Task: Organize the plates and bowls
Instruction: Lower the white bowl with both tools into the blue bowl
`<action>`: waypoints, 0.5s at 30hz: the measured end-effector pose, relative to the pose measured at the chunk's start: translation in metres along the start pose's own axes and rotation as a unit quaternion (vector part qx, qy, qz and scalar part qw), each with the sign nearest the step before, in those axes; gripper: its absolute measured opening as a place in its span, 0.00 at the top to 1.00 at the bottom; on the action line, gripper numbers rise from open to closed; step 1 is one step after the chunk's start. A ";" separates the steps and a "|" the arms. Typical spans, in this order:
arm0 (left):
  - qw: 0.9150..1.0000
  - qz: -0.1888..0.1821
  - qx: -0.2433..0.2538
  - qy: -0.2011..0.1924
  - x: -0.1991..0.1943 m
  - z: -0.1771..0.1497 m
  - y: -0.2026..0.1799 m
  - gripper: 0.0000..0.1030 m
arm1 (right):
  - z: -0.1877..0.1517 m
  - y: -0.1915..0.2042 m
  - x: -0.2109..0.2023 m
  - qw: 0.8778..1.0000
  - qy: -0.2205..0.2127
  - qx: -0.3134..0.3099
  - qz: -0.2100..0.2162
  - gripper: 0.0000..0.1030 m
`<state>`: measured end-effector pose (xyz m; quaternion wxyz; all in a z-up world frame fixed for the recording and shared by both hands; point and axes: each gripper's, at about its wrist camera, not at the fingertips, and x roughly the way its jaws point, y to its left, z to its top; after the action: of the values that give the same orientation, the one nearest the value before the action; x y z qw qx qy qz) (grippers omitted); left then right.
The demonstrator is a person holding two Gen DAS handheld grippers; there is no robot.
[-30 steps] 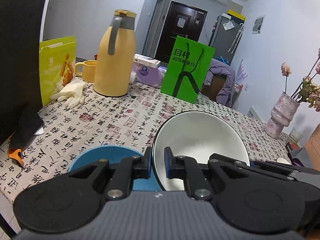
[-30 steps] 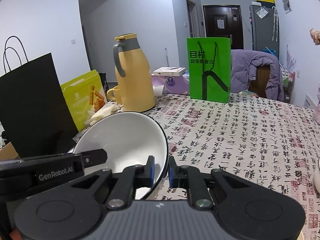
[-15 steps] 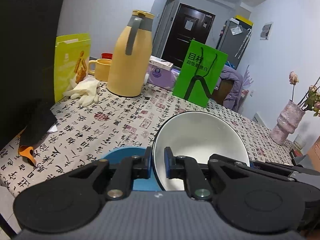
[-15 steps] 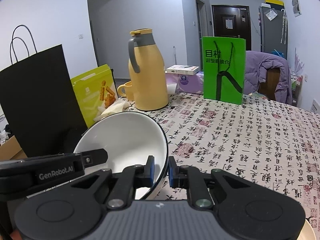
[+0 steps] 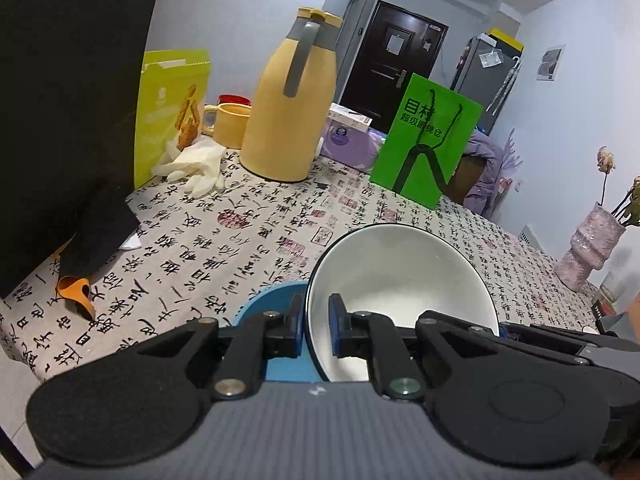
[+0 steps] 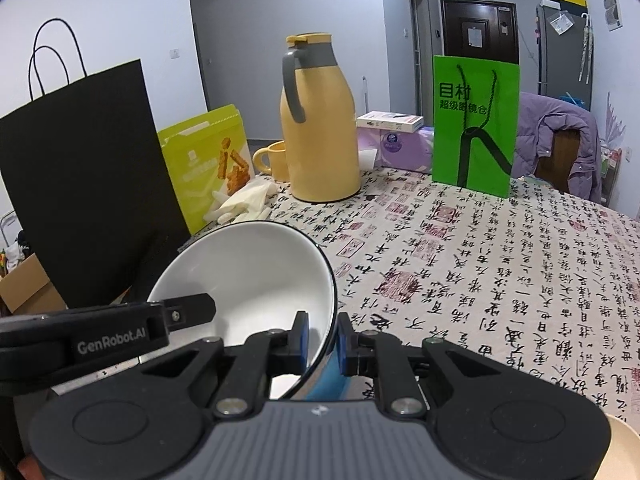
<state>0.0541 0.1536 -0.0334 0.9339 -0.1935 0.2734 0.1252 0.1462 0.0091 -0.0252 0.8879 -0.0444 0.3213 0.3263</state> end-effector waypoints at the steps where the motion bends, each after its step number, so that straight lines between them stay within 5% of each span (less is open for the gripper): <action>1: 1.000 0.001 -0.001 0.002 0.001 -0.001 0.001 0.89 | -0.001 0.001 0.002 1.000 0.003 0.000 0.001 0.86; 15: 1.000 0.014 -0.006 0.027 0.013 -0.011 0.019 0.89 | -0.012 0.007 0.025 0.999 0.040 0.003 0.013 0.86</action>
<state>0.0530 0.1672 -0.0542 0.9234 -0.1981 0.3001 0.1344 0.1503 0.0254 -0.0487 0.8702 -0.0505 0.3583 0.3344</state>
